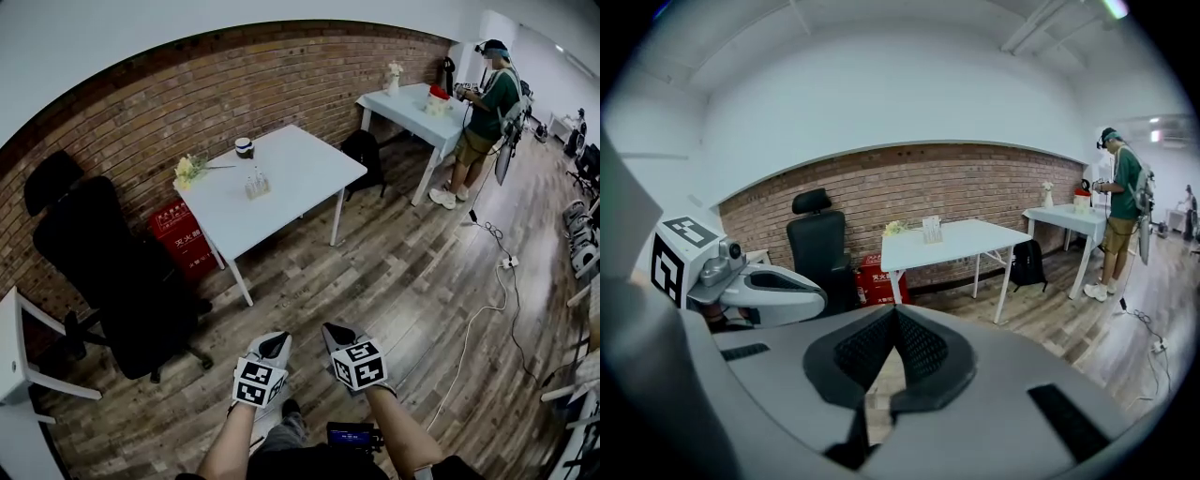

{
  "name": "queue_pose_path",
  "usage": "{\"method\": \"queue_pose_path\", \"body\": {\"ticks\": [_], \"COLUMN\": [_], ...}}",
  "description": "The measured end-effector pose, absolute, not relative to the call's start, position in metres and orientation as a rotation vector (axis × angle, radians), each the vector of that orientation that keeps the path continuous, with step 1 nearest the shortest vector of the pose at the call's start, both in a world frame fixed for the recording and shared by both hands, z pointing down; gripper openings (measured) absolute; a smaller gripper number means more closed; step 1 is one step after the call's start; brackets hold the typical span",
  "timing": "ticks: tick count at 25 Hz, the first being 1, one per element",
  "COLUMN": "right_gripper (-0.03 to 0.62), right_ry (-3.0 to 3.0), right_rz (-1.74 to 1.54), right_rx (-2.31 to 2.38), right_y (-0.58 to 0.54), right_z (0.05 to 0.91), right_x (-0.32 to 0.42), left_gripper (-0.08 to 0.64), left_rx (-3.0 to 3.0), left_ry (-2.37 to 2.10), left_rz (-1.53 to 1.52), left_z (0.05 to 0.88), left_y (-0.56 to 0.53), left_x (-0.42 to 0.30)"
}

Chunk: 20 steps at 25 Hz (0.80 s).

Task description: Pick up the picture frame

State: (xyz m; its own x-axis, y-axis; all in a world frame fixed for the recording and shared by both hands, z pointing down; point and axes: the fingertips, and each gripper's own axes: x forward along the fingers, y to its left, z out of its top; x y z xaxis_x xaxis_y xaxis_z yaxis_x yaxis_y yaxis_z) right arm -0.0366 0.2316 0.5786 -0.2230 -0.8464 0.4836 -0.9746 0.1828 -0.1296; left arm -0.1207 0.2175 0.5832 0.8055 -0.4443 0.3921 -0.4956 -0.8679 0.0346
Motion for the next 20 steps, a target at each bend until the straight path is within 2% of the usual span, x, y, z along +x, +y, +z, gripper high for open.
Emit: {"method": "queue_pose_path", "body": {"ticks": [20], "right_gripper": [0.009], "right_ry": [-2.135], "right_rz": [0.636], "right_rx": [1.724], "right_y": [0.099], "right_z": [0.590], "right_x": [-0.008], "left_gripper": [0.011], "left_rx": [2.823], "left_ry": [-0.721], "left_rz": [0.586], "left_z": [0.598], "left_y": [0.081], "left_x": [-0.084]}}
